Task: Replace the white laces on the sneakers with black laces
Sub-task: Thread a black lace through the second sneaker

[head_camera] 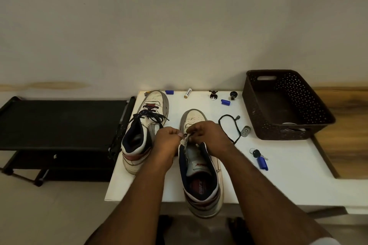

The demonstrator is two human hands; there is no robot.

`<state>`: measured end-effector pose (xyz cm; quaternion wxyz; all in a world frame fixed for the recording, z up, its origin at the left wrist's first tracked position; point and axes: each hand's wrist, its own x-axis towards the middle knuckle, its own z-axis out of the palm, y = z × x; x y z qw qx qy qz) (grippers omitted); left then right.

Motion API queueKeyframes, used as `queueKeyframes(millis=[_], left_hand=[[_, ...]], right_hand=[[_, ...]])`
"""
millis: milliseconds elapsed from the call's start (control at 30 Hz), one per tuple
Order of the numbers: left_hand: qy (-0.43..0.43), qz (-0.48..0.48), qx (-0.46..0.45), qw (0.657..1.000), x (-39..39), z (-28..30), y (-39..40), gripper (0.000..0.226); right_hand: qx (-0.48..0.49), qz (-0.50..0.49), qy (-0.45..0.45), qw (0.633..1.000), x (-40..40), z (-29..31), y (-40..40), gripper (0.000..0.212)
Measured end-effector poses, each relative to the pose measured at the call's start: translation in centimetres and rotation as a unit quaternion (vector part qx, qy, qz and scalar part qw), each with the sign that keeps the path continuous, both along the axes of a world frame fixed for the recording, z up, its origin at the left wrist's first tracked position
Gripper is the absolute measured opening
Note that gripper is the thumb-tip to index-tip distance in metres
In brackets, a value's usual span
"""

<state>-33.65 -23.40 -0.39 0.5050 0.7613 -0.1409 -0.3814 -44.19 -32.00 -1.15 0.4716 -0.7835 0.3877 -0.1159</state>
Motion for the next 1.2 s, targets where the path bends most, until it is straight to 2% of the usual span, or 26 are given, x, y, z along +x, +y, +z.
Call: queueKeyframes(millis=[67,133,233,300,367,433,500,533,600,667,733,767,833,867,933,1000,1100,1200], left_hand=[[-0.044,0.045,-0.041,0.997,0.0,1.2,0.4,0.017],[-0.068,0.147,-0.137,0.977,0.6,3.0,1.1,0.018],[-0.102,0.335,-0.281,0.894,2.6,5.2,2.3,0.021],[-0.168,0.371,-0.301,0.862,3.4,5.2,2.8,0.026],[-0.271,0.321,-0.287,0.861,3.2,4.7,2.9,0.038],[-0.321,0.195,-0.246,0.894,2.5,4.1,2.3,0.045],[-0.264,0.025,-0.152,0.952,1.4,3.5,1.6,0.044],[-0.236,-0.052,-0.086,0.966,1.1,2.8,1.4,0.042],[-0.250,-0.158,0.033,0.955,0.9,1.8,1.2,0.035],[-0.276,-0.193,0.106,0.936,0.7,1.8,1.1,0.020],[-0.306,-0.183,0.130,0.925,0.7,2.5,1.2,0.014],[-0.319,-0.149,0.110,0.930,0.9,2.8,1.3,0.013],[-0.349,-0.034,0.047,0.935,1.8,4.4,2.1,0.015],[-0.371,0.038,0.015,0.928,2.7,5.5,2.7,0.016],[-0.403,0.184,-0.045,0.895,6.4,7.2,4.5,0.016],[-0.387,0.287,-0.045,0.875,11.6,6.8,7.1,0.019],[-0.415,0.283,0.039,0.864,13.0,6.3,9.5,0.023],[-0.457,0.136,0.009,0.879,7.5,6.9,6.6,0.036]], right_hand=[[-0.001,0.003,0.008,1.000,0.1,-0.1,-0.1,0.031],[-0.013,0.010,0.026,1.000,0.3,-0.2,-0.3,0.032],[-0.035,0.014,0.041,0.998,0.6,-0.2,-0.4,0.031],[-0.045,0.019,0.044,0.998,0.7,-0.3,-0.4,0.031],[-0.056,0.020,0.041,0.997,0.7,-0.3,-0.4,0.030],[-0.055,0.019,0.035,0.998,0.6,-0.4,-0.5,0.029],[-0.053,0.019,0.034,0.998,0.6,-0.4,-0.5,0.029],[-0.052,0.018,0.032,0.998,0.6,-0.5,-0.5,0.029],[-0.056,0.019,0.033,0.998,0.7,-0.5,-0.5,0.030],[-0.063,0.024,0.045,0.997,0.7,-0.6,-0.6,0.031],[-0.058,0.024,0.051,0.997,0.7,-0.6,-0.6,0.032],[-0.050,0.020,0.049,0.997,0.7,-0.6,-0.5,0.032],[-0.041,0.012,0.047,0.998,0.7,-0.6,-0.5,0.032],[-0.042,0.012,0.049,0.998,0.7,-0.6,-0.5,0.032],[-0.045,0.018,0.050,0.998,0.8,-0.6,-0.4,0.033],[-0.043,0.021,0.047,0.998,0.8,-0.6,-0.4,0.032],[-0.063,0.020,0.063,0.996,0.9,-0.4,-0.5,0.031],[-0.072,0.026,0.081,0.994,1.3,-0.4,-0.6,0.031]])
